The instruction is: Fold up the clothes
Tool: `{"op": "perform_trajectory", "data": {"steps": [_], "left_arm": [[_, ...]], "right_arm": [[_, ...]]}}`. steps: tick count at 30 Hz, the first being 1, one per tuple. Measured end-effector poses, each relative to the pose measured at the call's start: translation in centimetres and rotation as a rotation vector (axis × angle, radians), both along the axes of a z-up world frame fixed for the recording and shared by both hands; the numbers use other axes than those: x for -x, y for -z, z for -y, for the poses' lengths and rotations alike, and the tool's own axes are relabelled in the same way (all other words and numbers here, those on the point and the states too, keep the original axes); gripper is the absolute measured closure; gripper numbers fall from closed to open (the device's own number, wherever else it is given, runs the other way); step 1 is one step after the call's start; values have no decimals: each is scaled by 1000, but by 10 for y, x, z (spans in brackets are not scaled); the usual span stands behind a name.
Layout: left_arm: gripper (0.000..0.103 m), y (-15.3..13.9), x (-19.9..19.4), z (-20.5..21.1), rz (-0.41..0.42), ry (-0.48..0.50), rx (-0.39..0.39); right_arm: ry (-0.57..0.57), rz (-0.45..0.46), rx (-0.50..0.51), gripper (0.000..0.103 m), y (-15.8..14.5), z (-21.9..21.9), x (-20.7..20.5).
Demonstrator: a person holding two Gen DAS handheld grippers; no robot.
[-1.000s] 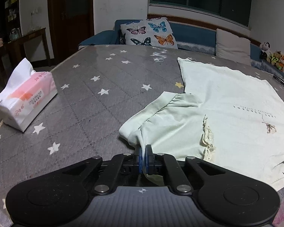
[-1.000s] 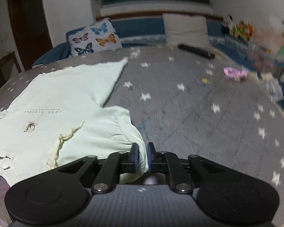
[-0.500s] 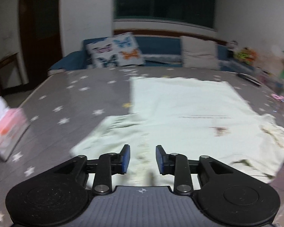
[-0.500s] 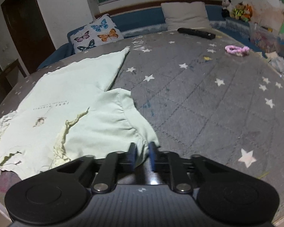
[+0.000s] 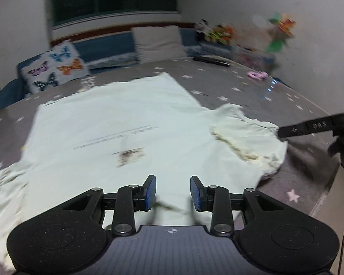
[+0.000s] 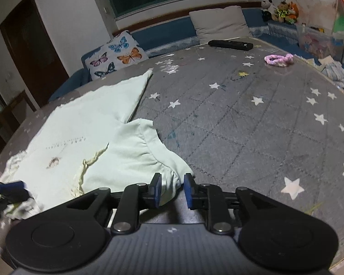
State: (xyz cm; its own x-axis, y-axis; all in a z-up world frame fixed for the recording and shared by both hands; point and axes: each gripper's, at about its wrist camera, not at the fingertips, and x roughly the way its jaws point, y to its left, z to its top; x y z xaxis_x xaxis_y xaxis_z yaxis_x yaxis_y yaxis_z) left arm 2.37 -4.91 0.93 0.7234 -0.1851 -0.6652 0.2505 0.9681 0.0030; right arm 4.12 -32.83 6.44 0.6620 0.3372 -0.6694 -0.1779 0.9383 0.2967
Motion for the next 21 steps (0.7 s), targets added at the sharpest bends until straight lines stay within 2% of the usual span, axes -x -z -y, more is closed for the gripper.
{"op": "perform_trajectory", "data": {"steps": [3, 5, 6, 10, 13, 17, 21], "left_arm": [[65, 6, -13, 21, -12, 46, -9], [65, 10, -19, 34, -21, 77, -14], [65, 13, -19, 39, -24, 97, -17], [65, 26, -16, 58, -39, 177, -41], [65, 30, -11, 63, -16, 201, -68], [65, 23, -12, 55, 5, 192, -25], [65, 29, -14, 58, 0, 223, -28]], "right_arm": [[-5, -13, -17, 77, 4, -1, -3], [-9, -10, -13, 85, 6, -4, -3], [-11, -5, -10, 96, 7, -4, -3], [13, 34, -42, 97, -2, 2, -2], [12, 47, -56, 97, -7, 3, -1], [17, 30, -54, 97, -5, 2, -4], [17, 44, -76, 97, -17, 1, -2]]}}
